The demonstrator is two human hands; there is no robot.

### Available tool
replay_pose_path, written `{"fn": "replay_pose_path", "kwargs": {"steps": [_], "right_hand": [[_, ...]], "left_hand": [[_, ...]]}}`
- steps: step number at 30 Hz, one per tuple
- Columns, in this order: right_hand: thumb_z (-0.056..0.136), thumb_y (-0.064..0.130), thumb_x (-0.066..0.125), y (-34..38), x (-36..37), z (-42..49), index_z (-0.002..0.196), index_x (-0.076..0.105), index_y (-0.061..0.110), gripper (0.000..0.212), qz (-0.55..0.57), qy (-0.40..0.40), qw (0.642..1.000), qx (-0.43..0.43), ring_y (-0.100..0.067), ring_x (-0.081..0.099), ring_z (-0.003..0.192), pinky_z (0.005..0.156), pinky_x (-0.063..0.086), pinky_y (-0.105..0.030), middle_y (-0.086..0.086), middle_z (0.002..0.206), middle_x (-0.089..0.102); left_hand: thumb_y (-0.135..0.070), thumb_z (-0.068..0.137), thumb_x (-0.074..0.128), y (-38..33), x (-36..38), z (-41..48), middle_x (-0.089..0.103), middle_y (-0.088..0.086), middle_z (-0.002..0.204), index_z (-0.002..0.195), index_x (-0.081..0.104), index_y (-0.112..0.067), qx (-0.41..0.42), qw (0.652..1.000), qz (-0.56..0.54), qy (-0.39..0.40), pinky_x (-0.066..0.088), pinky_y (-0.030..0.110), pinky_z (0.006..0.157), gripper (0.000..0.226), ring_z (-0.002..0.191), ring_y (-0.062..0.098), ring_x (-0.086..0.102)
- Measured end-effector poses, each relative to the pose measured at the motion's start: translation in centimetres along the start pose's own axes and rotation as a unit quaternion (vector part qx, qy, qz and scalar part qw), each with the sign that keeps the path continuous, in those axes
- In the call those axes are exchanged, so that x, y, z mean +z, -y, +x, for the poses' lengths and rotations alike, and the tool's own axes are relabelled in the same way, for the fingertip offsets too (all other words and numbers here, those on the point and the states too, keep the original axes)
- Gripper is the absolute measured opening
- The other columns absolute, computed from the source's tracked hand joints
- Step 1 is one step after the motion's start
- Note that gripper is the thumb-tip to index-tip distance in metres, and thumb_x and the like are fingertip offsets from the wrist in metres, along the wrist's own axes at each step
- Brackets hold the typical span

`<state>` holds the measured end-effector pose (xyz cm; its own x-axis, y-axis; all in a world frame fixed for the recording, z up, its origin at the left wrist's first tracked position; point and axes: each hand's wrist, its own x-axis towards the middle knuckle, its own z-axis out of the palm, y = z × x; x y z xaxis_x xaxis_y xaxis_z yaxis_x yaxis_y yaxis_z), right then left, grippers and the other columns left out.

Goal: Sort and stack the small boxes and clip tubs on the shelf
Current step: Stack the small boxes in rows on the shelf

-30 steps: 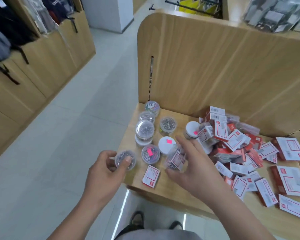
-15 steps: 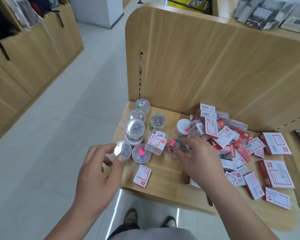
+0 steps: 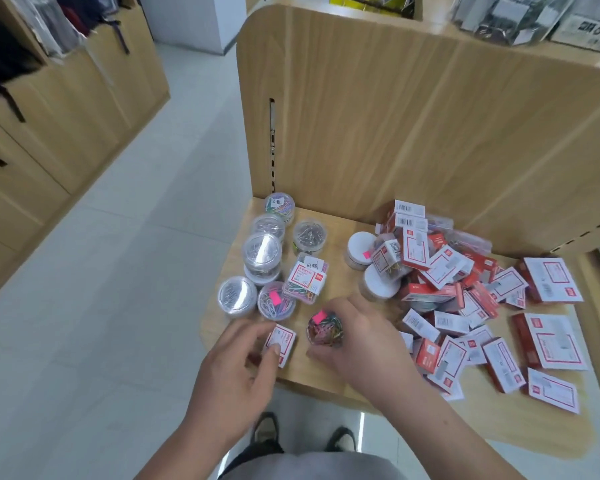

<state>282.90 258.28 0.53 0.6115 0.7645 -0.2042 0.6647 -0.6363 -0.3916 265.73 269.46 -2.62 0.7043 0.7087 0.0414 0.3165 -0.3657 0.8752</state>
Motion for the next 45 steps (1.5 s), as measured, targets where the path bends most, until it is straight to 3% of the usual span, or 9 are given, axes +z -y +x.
{"fn": "replay_pose_path", "kwargs": {"steps": [4, 10, 15, 21, 26, 33, 37, 40, 45], "right_hand": [[0.077, 0.05, 0.078, 0.8, -0.2, -0.3, 0.126, 0.061, 0.035, 0.054, 0.055, -0.001, 0.998, -0.021, -0.018, 0.062, 0.103, 0.082, 0.051, -0.036, 0.012, 0.114, 0.056], [0.086, 0.052, 0.072, -3.4, -4.9, -2.0, 0.112, 0.072, 0.033, 0.032, 0.114, -0.149, 0.982, 0.034, -0.006, 0.064, 0.095, 0.078, 0.056, -0.039, 0.019, 0.099, 0.066], [0.088, 0.041, 0.074, -5.9, -8.1, -2.7, 0.107, 0.074, 0.031, 0.021, 0.138, -0.226, 0.963, 0.043, -0.005, 0.066, 0.094, 0.078, 0.057, -0.037, 0.019, 0.101, 0.07], [0.089, 0.043, 0.072, -8.9, -8.7, -4.0, 0.102, 0.076, 0.035, 0.016, 0.136, -0.202, 0.968, 0.061, 0.002, 0.064, 0.093, 0.077, 0.056, -0.033, 0.024, 0.097, 0.07], [0.09, 0.041, 0.072, -9.8, -8.9, -3.7, 0.1, 0.076, 0.035, 0.013, 0.174, -0.194, 0.964, 0.058, 0.003, 0.066, 0.09, 0.074, 0.057, -0.032, 0.025, 0.095, 0.071], [0.088, 0.033, 0.075, -6.8, -8.2, -1.8, 0.1, 0.074, 0.036, 0.012, 0.285, -0.159, 0.945, 0.009, -0.001, 0.068, 0.084, 0.069, 0.05, -0.016, 0.023, 0.09, 0.072], [0.086, 0.032, 0.078, -4.8, -7.0, 0.1, 0.099, 0.074, 0.033, 0.013, 0.317, -0.113, 0.942, -0.005, -0.005, 0.068, 0.08, 0.071, 0.056, -0.027, 0.018, 0.09, 0.071], [0.085, 0.04, 0.077, -4.2, -6.1, 1.1, 0.101, 0.074, 0.034, 0.017, 0.273, -0.105, 0.956, -0.015, -0.003, 0.068, 0.085, 0.072, 0.059, -0.033, 0.02, 0.094, 0.07], [0.083, 0.034, 0.077, -5.7, -6.9, 2.0, 0.097, 0.074, 0.028, 0.015, -0.004, -0.222, 0.974, -0.056, -0.019, 0.065, 0.09, 0.06, 0.052, -0.032, 0.012, 0.092, 0.067]], "left_hand": [[-0.009, 0.089, 0.074, 0.0, 0.0, -0.3, 0.062, -0.015, 0.11, 0.11, 0.07, -0.037, 0.008, 1.0, 0.02, -0.01, 0.057, 0.028, 0.069, 0.035, 0.085, 0.006, 0.069], [-0.023, 0.09, 0.07, -4.7, 1.2, 3.2, 0.06, -0.018, 0.105, 0.11, 0.07, -0.032, 0.073, 0.997, 0.035, 0.015, 0.05, 0.022, 0.072, 0.021, 0.083, 0.002, 0.063], [-0.031, 0.085, 0.075, -10.4, 7.6, 11.0, 0.055, -0.017, 0.124, 0.136, 0.053, -0.036, 0.136, 0.978, 0.09, 0.126, 0.049, 0.03, 0.094, 0.056, 0.109, 0.006, 0.057], [-0.052, 0.069, 0.086, -11.2, 12.8, 15.4, 0.065, -0.014, 0.128, 0.133, 0.049, -0.035, 0.09, 0.976, 0.112, 0.162, 0.044, 0.027, 0.084, 0.076, 0.118, 0.008, 0.058], [-0.041, 0.066, 0.083, -10.0, 12.0, 14.6, 0.055, -0.016, 0.111, 0.122, 0.057, -0.035, 0.101, 0.976, 0.128, 0.145, 0.052, 0.033, 0.089, 0.062, 0.108, 0.007, 0.058], [-0.042, 0.068, 0.08, -11.1, 5.0, 9.7, 0.043, -0.025, 0.122, 0.146, 0.045, -0.046, 0.083, 0.991, 0.069, 0.079, 0.05, 0.019, 0.091, 0.086, 0.108, -0.007, 0.056], [-0.05, 0.066, 0.086, -9.6, -0.1, 7.9, 0.053, -0.034, 0.122, 0.136, 0.038, -0.055, 0.021, 0.99, 0.133, 0.032, 0.05, 0.018, 0.089, 0.085, 0.107, -0.01, 0.058], [-0.063, 0.069, 0.08, -8.9, -2.3, 8.6, 0.059, -0.025, 0.117, 0.123, 0.054, -0.042, 0.047, 0.968, 0.246, -0.017, 0.05, 0.028, 0.085, 0.064, 0.106, 0.002, 0.059], [-0.069, 0.077, 0.066, -9.9, -0.7, 13.9, 0.066, -0.015, 0.112, 0.119, 0.061, -0.032, 0.109, 0.932, 0.345, 0.001, 0.046, 0.034, 0.079, 0.056, 0.108, 0.018, 0.052]]}}
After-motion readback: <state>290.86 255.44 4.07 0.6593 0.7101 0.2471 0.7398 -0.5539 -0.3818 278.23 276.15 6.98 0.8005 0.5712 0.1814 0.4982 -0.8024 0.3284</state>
